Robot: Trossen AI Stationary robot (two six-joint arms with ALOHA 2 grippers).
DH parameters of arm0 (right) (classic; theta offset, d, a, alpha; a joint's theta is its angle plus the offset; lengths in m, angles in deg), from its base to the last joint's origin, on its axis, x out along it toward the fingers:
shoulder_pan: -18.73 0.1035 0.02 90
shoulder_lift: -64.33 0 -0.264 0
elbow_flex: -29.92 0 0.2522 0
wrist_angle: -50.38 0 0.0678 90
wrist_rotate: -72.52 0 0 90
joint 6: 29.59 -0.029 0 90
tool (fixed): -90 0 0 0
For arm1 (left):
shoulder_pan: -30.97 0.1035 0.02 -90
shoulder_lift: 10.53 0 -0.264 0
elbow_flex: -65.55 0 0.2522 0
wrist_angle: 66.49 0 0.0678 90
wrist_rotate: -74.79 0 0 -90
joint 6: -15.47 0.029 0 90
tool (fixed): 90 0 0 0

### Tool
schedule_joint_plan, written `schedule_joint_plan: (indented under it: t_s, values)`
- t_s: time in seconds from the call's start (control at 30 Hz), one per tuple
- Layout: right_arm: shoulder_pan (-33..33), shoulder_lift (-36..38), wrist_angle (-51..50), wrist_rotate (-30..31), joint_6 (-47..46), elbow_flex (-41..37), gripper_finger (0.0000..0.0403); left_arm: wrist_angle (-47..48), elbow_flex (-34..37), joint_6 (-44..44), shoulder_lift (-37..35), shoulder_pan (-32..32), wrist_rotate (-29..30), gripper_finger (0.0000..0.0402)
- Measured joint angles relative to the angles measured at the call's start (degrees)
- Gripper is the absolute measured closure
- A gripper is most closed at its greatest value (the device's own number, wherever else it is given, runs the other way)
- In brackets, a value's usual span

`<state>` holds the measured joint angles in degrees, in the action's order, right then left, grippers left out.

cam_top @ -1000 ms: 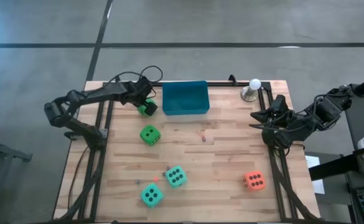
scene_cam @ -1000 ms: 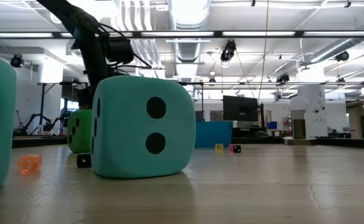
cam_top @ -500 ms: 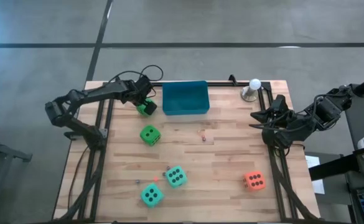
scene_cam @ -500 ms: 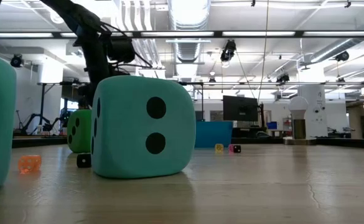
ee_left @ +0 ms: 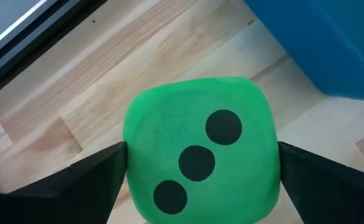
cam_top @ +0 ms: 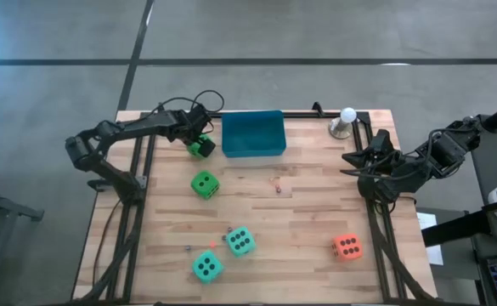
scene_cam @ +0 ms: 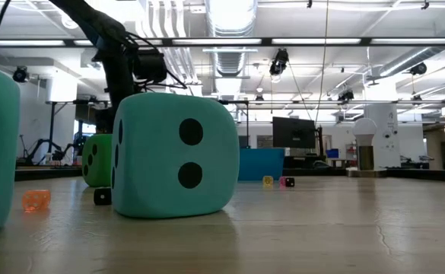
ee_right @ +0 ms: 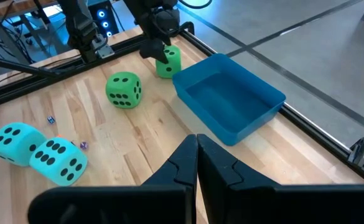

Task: Pick & Place Dice
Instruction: Put the top large green dice into the blue bin

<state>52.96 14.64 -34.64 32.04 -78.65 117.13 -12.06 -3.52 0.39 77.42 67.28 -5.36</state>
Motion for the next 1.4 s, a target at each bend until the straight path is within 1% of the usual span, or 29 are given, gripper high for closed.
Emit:
schedule_joint_plan:
  t_s: [0.3,0.63,1.2,1.4]
  values:
    - [0.0,0.0,0.0,0.0,0.0,0.0,0.0394,1.4,-0.9,-1.7,-1.6,0.0,-1.5,0.0002]
    - [0.0,0.0,0.0,0.0,0.0,0.0,0.0394,2.0,-1.3,-1.7,-1.2,0.0,-0.9,0.0003]
    - [0.0,0.0,0.0,0.0,0.0,0.0,0.0394,-1.4,1.2,-1.9,-0.5,0.0,-1.1,0.0004]
    - [0.0,0.0,0.0,0.0,0.0,0.0,0.0394,-1.7,1.3,-1.9,-0.3,0.0,-1.1,0.0019]
